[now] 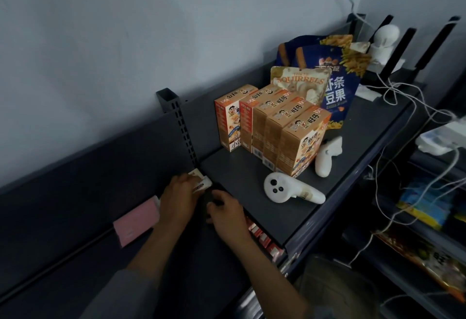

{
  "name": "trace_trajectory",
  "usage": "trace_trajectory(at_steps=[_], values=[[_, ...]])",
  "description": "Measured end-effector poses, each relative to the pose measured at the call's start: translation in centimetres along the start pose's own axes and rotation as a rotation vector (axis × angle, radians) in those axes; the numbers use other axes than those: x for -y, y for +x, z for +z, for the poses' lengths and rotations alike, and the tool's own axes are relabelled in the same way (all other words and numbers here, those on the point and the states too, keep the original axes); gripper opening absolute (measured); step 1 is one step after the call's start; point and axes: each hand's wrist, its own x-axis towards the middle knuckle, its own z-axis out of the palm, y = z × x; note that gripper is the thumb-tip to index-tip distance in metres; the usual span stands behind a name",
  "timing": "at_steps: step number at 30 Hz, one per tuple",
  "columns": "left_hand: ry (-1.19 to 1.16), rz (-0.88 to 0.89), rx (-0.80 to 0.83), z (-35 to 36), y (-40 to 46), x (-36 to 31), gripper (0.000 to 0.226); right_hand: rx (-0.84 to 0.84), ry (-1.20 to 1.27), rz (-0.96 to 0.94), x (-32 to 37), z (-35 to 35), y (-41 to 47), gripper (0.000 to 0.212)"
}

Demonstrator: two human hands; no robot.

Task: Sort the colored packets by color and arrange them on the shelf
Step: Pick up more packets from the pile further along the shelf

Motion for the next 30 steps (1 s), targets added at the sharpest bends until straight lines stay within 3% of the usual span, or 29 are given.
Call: trace_trajectory(at_steps=[9, 13, 17, 21, 23, 27, 30], values=[[-0.091, 0.076, -0.249, -2.2, -1.2, 0.2, 0.021, 0.017, 0.033, -0.006, -0.1, 1.3, 0.9, 0.048], [-0.245, 0.032, -0.347, -4.2, -2.1, 0.0, 0.020, 0.044, 0.213, 0.015, 0.8, 2.1, 0.7, 0.065], [-0.477, -0.048, -0.395, -6.1, -2.9, -0.5, 0.016, 0.053, 0.319, -0.029, 2.0, 2.8, -0.1, 0.058], [-0.723, -0.164, -0.327, -7.4, -3.8, -0.1, 0.014, 0.038, 0.395, -0.065, 3.1, 3.2, -1.1, 0.030], [-0.733, -0.196, -0.242, -7.3, -4.2, 0.8, 0.017, 0.008, 0.398, -0.068, 3.2, 3.5, -1.5, 0.020], [-0.594, -0.173, -0.048, -6.8, -5.4, 2.0, 0.027, -0.081, 0.381, -0.020, 2.9, 4.4, -2.0, 0.016], [-0.667, -0.187, -0.010, -6.6, -6.3, 1.8, 0.027, -0.113, 0.360, 0.000, 2.7, 4.7, -2.5, 0.015]])
